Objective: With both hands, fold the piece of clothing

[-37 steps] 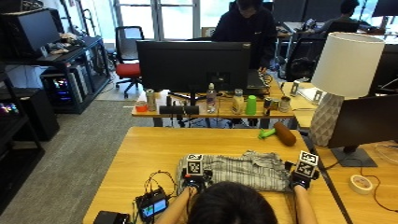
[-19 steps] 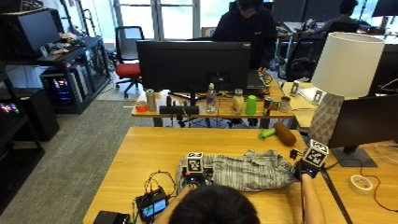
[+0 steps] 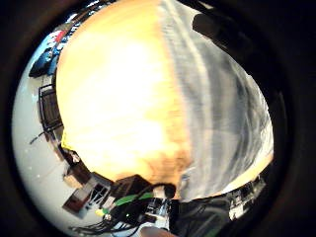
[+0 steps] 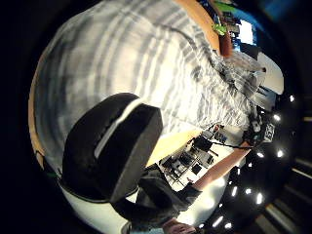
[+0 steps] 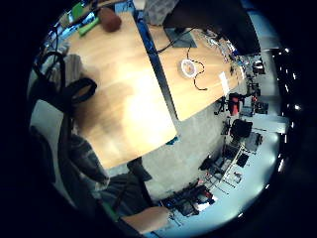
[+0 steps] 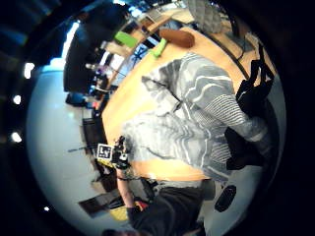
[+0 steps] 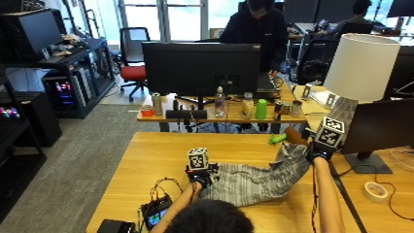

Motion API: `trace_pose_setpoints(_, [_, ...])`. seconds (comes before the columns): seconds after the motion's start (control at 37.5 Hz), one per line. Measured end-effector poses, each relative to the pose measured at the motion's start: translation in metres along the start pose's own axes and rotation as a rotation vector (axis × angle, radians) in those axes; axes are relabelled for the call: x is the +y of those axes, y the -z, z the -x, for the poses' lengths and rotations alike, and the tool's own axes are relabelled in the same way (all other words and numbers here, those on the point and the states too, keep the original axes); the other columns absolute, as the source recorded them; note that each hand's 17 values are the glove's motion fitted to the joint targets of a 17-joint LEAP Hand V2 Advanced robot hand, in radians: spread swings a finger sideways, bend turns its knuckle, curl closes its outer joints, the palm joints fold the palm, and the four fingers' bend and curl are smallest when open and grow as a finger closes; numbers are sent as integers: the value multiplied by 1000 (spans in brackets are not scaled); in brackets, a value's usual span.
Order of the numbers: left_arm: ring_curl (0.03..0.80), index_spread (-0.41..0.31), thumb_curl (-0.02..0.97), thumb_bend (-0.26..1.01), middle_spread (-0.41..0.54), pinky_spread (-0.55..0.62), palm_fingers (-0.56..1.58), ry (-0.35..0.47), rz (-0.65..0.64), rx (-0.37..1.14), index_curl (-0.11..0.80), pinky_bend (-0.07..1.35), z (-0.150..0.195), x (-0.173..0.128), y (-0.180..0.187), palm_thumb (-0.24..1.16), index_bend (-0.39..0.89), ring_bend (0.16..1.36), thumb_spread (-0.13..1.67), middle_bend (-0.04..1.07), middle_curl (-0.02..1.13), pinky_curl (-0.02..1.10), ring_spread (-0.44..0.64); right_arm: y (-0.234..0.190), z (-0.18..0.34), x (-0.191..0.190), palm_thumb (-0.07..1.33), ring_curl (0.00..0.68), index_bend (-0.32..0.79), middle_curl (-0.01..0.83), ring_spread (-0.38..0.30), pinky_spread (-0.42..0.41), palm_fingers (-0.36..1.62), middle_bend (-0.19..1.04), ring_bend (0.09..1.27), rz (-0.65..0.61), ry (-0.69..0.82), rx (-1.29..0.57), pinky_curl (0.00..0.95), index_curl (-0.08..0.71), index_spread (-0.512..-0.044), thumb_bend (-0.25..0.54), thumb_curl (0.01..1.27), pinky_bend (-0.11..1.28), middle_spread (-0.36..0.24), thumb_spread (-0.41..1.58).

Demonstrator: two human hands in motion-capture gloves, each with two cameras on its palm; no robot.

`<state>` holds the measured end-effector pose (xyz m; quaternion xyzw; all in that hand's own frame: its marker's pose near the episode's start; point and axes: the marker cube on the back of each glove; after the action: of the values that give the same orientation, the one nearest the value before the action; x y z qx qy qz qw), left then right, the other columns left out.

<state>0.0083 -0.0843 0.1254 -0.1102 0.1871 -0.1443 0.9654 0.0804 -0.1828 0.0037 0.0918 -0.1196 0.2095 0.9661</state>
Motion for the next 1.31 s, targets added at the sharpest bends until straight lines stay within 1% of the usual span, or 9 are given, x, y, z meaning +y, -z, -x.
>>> trace_pose_setpoints(0.35, [318,-40,228,-12,235,427,106,128,-156,-150,314,533,22,14,43,68,172,611,1123,156,249,347,388,28,135,56,1198,490,164,520,-198,-289,1334,437,684,-24,226,-41,446,422,-223,-11,365,665,-128,887])
trace_pose_setpoints(0.53, [310,-31,228,-4,249,428,119,206,-106,-156,335,522,41,27,63,115,188,607,1184,147,237,341,391,-7,228,63,1156,494,147,519,-208,-292,1320,440,706,-14,327,-51,453,411,-220,-35,392,690,-131,845])
trace_pose_setpoints(0.75, [303,-27,225,1,254,428,135,270,-167,-136,349,523,86,-20,70,146,183,607,1237,149,231,340,393,-100,337,117,1059,496,105,521,-226,-311,1283,453,737,184,374,-114,453,381,-219,-41,451,693,-150,674])
trace_pose_setpoints(0.88, [299,-25,223,5,254,421,154,306,-188,-132,356,516,98,-7,80,168,185,605,1291,153,228,339,391,-145,359,165,1039,498,63,524,-228,-326,1254,474,760,395,330,-105,452,348,-220,-35,490,703,-161,606])
trace_pose_setpoints(1.04, [295,-24,220,11,254,421,164,330,-182,-126,363,515,110,1,84,197,183,598,1349,153,227,339,390,-205,366,183,1021,500,13,527,-231,-336,1208,493,793,672,154,-175,452,292,-215,-34,525,729,-168,569])
trace_pose_setpoints(1.15, [293,-23,219,16,254,421,168,334,-145,-115,369,511,113,9,83,212,182,596,1387,151,225,339,391,-214,370,176,986,494,7,518,-233,-350,1172,472,795,691,114,-312,443,252,-211,-29,532,740,-158,624])
trace_pose_setpoints(1.17, [292,-23,218,15,254,421,169,332,-115,-108,369,510,112,13,83,213,182,596,1392,150,225,339,391,-211,370,174,892,478,-8,500,-214,-344,1100,429,766,684,120,-337,445,237,-205,-69,496,761,-130,777])
trace_pose_setpoints(1.25, [290,-23,216,15,253,421,169,316,0,-80,372,508,109,24,80,219,180,596,1410,150,224,338,391,-189,371,173,790,467,-5,488,-195,-329,1084,404,744,679,171,-445,437,210,-200,-73,454,765,-110,905])
trace_pose_setpoints(1.31, [289,-23,215,15,253,421,170,320,-53,-85,373,508,112,16,79,222,179,595,1421,150,224,338,392,-167,369,172,722,459,3,482,-184,-320,1083,392,735,666,229,-510,431,197,-198,-74,426,755,-102,971])
